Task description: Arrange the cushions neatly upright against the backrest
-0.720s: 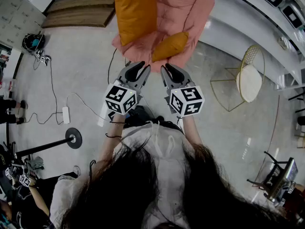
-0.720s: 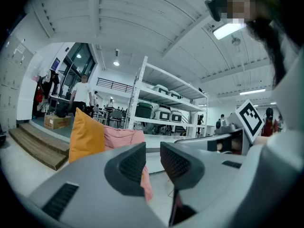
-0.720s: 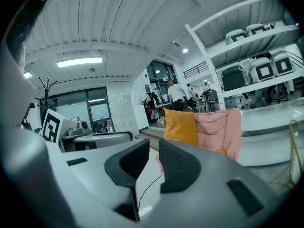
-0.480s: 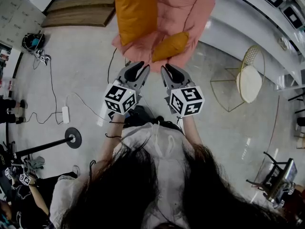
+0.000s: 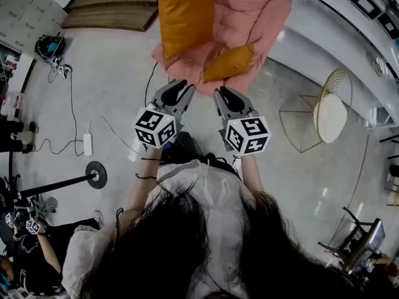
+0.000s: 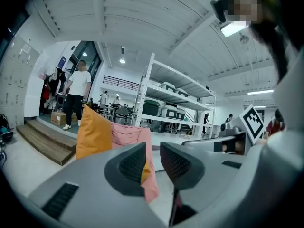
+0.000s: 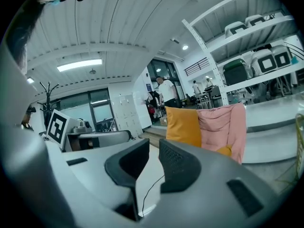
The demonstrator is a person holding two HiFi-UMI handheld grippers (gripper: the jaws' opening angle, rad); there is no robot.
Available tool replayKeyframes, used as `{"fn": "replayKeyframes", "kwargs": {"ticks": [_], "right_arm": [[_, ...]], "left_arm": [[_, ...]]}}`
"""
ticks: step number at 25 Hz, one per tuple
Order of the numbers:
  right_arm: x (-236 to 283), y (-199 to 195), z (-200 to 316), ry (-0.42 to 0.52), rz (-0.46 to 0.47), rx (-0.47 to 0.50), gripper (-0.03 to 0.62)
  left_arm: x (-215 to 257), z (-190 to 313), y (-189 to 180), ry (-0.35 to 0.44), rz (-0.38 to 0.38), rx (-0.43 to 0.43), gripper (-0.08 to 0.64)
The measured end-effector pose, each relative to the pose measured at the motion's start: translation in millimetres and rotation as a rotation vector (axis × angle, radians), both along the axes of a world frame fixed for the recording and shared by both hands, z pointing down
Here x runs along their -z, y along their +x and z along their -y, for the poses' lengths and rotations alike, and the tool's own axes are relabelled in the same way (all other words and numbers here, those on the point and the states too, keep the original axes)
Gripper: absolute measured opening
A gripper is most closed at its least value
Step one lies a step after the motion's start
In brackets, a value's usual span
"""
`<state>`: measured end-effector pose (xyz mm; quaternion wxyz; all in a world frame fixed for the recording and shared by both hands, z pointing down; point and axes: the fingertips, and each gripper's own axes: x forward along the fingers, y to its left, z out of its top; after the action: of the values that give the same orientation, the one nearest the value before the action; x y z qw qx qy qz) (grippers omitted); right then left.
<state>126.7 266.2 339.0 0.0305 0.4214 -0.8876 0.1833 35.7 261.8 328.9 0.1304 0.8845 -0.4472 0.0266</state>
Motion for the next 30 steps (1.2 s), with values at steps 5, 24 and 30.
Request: {"fn": "replayKeyframes", "kwargs": {"ticks": [5,24,30], "right_arm": [[-11,-5,23,-0.032,0.0,0.003,0.075],[-48,-114,173,-0.15,0.003,-0.078,0.075],[-55,-150,208,-0.17,-0.001,-0.109,0.075]], "left_arm": [[-6,24,-14,-0.015,-0.022,0.022,0.098],[-35,176,-133,-0.089,-0.029,-0.047,0.098],[-36,216,-175,-0.091,-0.049,-0.061,0.098]]}}
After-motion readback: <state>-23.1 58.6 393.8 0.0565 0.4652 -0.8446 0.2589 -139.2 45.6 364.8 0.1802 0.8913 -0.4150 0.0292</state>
